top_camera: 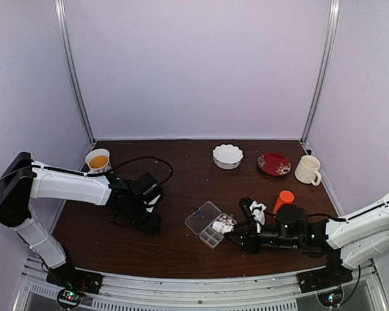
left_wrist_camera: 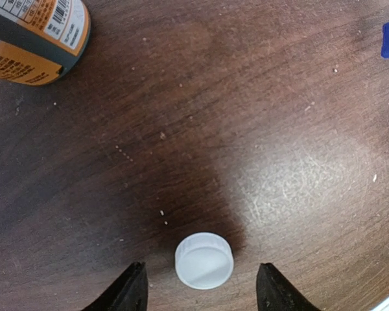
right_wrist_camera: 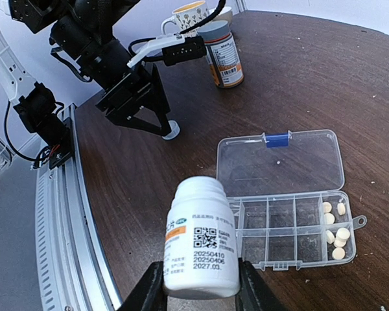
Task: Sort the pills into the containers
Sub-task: Place the lid of the pill bottle at the center of the board.
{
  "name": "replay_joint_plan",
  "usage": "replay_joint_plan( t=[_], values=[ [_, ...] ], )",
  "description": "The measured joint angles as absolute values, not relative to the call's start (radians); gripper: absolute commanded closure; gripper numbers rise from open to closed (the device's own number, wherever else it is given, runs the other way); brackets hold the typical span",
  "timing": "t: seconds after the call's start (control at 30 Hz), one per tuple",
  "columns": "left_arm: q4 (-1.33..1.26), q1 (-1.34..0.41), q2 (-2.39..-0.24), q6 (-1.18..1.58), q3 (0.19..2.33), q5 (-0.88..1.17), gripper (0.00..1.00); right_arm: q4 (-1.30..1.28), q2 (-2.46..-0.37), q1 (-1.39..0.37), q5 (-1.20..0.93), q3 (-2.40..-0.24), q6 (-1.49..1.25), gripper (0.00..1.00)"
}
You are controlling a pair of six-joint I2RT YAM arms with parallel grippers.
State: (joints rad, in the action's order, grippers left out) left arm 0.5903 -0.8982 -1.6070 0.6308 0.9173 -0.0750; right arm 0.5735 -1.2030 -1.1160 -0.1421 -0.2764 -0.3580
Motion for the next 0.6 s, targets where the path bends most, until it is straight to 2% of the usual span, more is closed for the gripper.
replay_joint_plan(
  t=[0.23,0.43,0.6],
  values=[
    [0.509,-0.898,-1.526,0.627,0.867,-0.028,0.39,0.583,-1.216,-1.116,-0.155,-0.276,-0.367,1.0],
    [0.36,-0.898,-1.406,0.63,0.827,0.01,0.26,0.6,-1.24,-1.116,-0.166,-0.276,-0.37,1.0],
    [0.245,-0.898,-1.416,0.644,0.812,0.044,0.32,0.595,-1.293,-1.116,-0.184,-0.285,-0.373,1.0]
  ],
)
